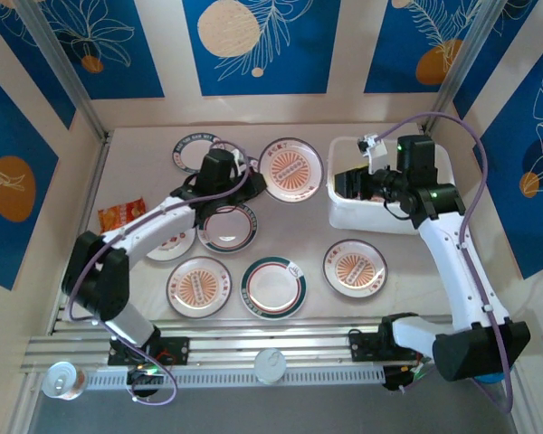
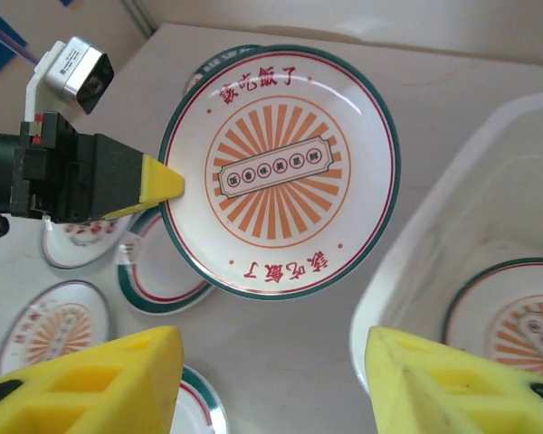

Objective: Place the plates into the plastic bin on the countertop

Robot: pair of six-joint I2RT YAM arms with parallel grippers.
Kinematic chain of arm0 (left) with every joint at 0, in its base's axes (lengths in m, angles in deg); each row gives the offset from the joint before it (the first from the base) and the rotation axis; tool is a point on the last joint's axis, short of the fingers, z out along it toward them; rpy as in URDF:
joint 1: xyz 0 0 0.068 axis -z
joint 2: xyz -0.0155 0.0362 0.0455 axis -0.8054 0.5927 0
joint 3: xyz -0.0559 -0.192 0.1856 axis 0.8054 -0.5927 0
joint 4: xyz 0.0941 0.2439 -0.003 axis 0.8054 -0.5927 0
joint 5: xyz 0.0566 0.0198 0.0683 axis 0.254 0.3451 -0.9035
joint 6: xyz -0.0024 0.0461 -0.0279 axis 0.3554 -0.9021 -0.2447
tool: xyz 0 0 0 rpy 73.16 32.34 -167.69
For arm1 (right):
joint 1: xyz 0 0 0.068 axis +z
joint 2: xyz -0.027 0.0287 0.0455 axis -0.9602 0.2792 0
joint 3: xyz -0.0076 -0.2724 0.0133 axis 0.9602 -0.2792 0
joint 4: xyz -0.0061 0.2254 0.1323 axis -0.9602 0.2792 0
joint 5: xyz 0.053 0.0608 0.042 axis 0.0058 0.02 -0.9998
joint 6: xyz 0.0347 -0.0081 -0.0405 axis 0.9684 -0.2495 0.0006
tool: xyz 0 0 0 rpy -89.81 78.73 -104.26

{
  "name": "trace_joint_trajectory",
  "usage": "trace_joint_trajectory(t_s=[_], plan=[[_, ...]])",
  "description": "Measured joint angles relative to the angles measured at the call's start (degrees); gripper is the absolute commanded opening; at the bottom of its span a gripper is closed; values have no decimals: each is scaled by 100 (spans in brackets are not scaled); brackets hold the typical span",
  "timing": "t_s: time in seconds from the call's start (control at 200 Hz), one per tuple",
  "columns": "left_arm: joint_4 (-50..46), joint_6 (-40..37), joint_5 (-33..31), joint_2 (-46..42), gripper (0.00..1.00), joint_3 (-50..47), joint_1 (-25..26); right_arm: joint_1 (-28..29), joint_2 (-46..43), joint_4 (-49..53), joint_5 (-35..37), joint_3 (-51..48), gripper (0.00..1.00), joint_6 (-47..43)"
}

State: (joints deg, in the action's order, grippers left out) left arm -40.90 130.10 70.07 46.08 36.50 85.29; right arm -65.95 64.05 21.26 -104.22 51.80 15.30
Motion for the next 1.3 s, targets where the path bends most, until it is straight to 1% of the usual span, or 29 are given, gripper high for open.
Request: trace_joint_trajectory(t_s=[0.18, 0.31, 0.445, 0.495, 0.66, 0.945, 1.065, 1.19, 1.3], plan=[[-219, -190, 229, -452, 0, -166, -319, -59, 492, -68, -439, 28, 58, 813], [-459, -345, 643, -595, 0, -118, -518, -155, 756, -197, -796, 31, 58, 1263], [-675, -450, 1156, -595, 0, 101, -562, -192, 879, -435, -1091, 52, 57, 1576], [-678, -450, 1325, -595, 0, 164, -562, -199, 957, -463, -1169, 107, 56, 1604], [-627, -426, 1711, -595, 0, 225, -560, -275, 1272, -560, -1266, 369, 49, 1661], [-407, -269, 2057, -592, 0, 225, -549, -413, 1558, -601, -1307, 514, 44, 1690], [-409, -269, 2120, -520, 0, 271, -535, -411, 1576, -693, -1451, 507, 44, 1709], [-404, -267, 2168, -439, 0, 321, -514, -407, 1565, -852, -1563, 422, 39, 1744], [-396, -256, 2201, -411, 0, 323, -507, -407, 1567, -872, -1655, 343, 30, 1744]])
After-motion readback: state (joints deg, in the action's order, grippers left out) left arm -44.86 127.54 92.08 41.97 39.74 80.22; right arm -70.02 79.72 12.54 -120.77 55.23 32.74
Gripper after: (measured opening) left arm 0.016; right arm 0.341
